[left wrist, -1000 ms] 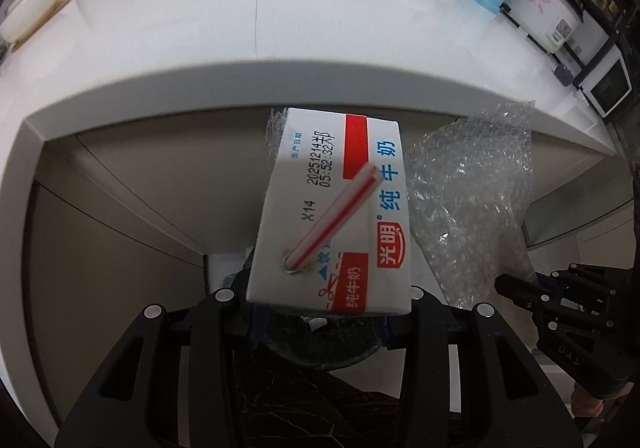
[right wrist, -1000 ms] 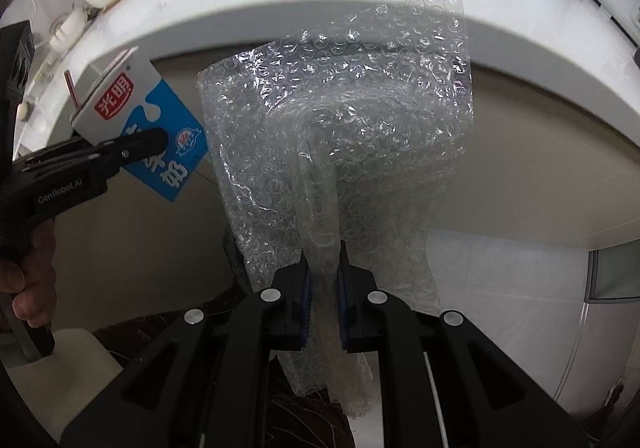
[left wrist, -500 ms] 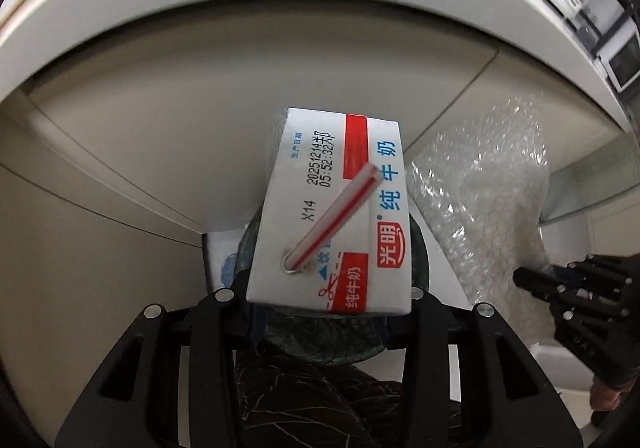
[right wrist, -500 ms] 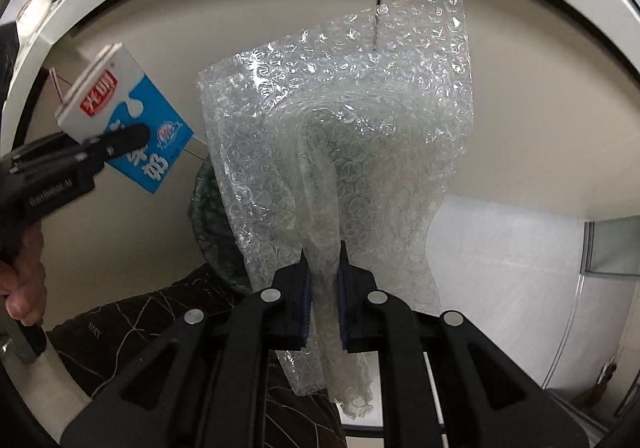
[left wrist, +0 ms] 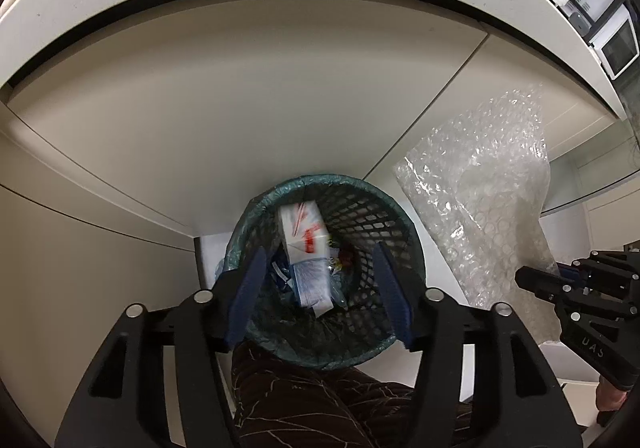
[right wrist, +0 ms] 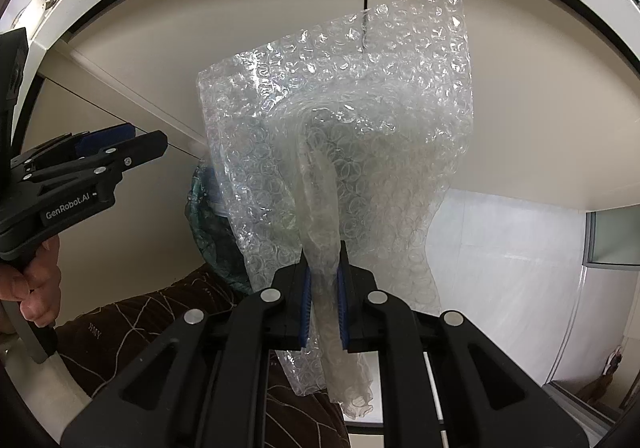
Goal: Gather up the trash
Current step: 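Open the left tool to drop the carton while the right tool releases the bubble wrap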
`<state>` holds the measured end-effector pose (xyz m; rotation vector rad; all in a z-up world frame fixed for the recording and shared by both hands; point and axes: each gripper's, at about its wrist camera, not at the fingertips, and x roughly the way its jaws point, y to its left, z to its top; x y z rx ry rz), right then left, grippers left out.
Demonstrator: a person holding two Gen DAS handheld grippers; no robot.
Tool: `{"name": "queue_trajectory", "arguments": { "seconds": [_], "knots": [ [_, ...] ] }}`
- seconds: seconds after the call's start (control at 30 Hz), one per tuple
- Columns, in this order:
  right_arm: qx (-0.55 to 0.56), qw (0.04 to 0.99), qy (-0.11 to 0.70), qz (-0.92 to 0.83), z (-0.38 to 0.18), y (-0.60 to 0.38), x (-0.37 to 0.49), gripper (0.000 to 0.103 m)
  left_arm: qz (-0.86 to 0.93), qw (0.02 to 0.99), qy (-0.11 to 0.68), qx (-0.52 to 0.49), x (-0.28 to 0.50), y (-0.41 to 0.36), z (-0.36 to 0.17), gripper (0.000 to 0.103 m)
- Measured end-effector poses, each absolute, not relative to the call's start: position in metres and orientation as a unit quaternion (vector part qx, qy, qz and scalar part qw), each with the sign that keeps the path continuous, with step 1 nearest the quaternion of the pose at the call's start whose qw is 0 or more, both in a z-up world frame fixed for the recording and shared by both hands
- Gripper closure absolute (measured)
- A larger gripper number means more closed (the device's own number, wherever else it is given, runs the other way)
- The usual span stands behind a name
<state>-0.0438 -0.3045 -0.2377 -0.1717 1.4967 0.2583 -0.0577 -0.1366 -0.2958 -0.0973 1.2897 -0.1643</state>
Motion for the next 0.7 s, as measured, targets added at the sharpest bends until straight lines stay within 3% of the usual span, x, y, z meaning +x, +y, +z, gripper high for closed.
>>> {"name": "queue_trajectory", "arguments": {
  "seconds": [0.13, 0.3, 0.7],
  "knots": [
    [-0.091, 0.717, 0.68, 0.121, -0.238, -0.301, -0.038, 0.093, -0.058, 0.804, 0.59, -0.055, -0.06, -0.135, -0.29, 0.021],
    [-0.097, 0.71, 0.685, 0.133, -0.247, -0.288, -0.028, 0.093, -0.037, 0.81, 0.582, -0.067, -0.065, -0.125, -0.282, 0.006],
    [-0.135, 0.67, 0.713, 0.157, -0.288, -0.253, -0.001, 0.092, 0.0, 0.789, 0.609, -0.078, -0.075, -0.076, -0.289, 0.006]
  ]
}}
